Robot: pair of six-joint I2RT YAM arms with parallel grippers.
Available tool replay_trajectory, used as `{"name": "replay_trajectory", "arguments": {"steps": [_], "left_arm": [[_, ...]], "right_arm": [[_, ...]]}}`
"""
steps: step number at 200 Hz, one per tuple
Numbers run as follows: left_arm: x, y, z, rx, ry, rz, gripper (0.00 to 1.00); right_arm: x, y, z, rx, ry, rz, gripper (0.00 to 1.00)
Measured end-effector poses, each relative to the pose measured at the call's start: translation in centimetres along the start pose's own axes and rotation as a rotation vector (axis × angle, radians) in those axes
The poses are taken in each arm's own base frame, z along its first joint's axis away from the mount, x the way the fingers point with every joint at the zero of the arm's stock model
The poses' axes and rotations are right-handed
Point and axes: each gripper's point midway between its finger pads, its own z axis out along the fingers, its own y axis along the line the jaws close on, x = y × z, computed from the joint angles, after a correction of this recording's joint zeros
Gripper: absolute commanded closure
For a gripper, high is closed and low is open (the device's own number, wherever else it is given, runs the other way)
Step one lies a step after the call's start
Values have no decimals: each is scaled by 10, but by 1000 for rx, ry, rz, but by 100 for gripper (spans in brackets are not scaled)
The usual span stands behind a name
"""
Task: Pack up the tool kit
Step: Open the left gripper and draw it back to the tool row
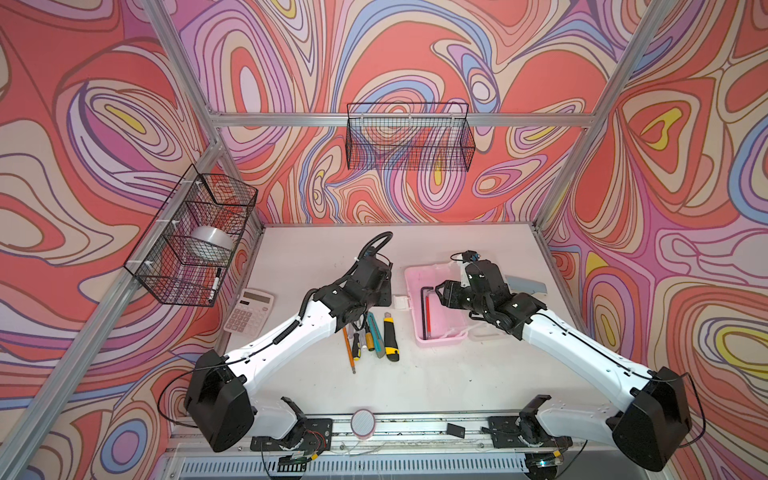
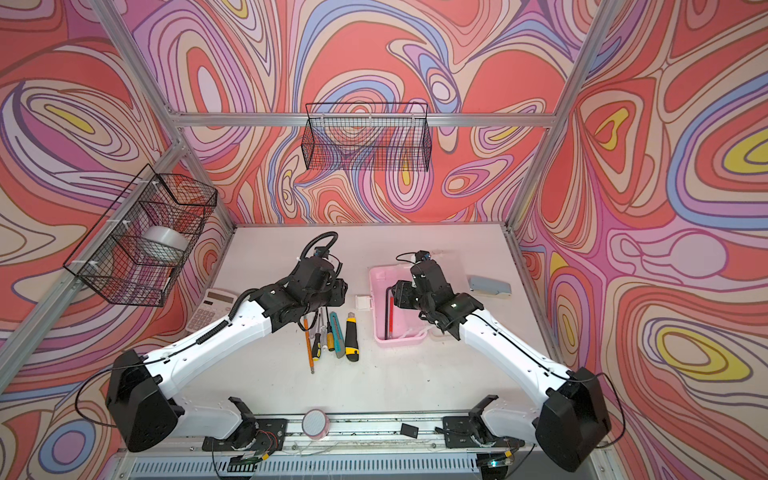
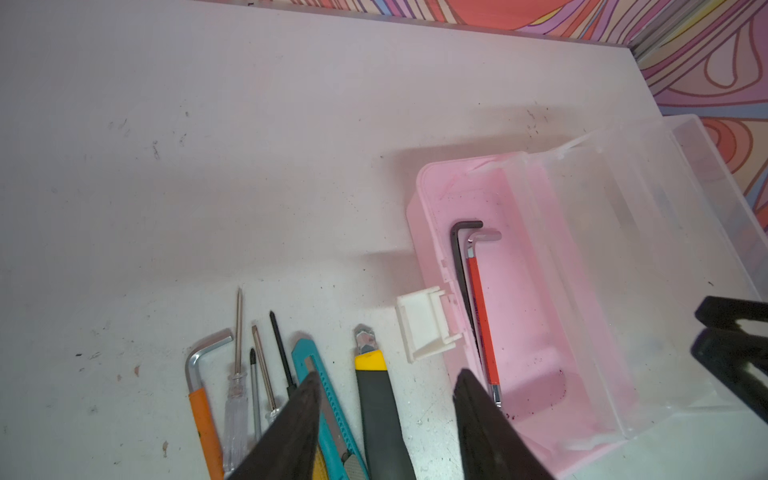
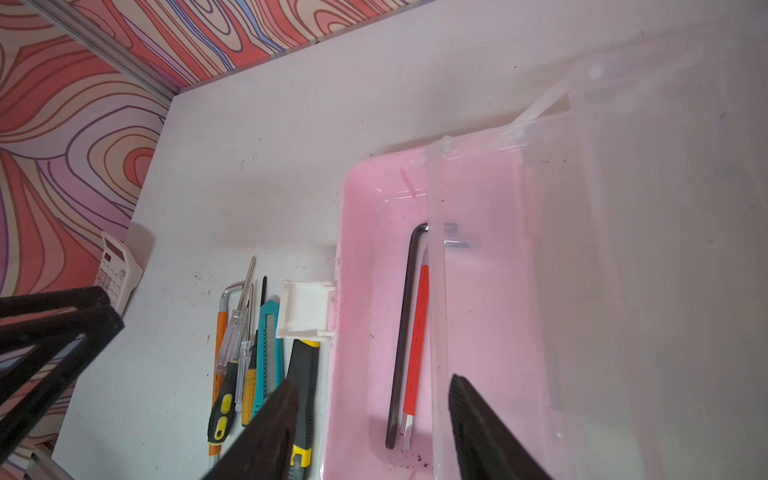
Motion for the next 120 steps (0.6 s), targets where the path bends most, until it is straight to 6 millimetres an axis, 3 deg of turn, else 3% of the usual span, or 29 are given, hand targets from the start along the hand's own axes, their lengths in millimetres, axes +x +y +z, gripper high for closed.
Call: {"name": "replay_trajectory", "arguments": {"steps": [22, 63, 120], "left_arm": [[3, 20, 0, -35, 6, -27, 48], [10, 37, -5, -63, 16, -50, 48], [29, 86, -12, -146, 30, -137, 52]], "right_arm": [[0, 1, 1, -4, 5, -7, 39], [-4, 4, -2, -11, -7, -12, 39], [-4, 6, -2, -21, -4, -5, 40]]}}
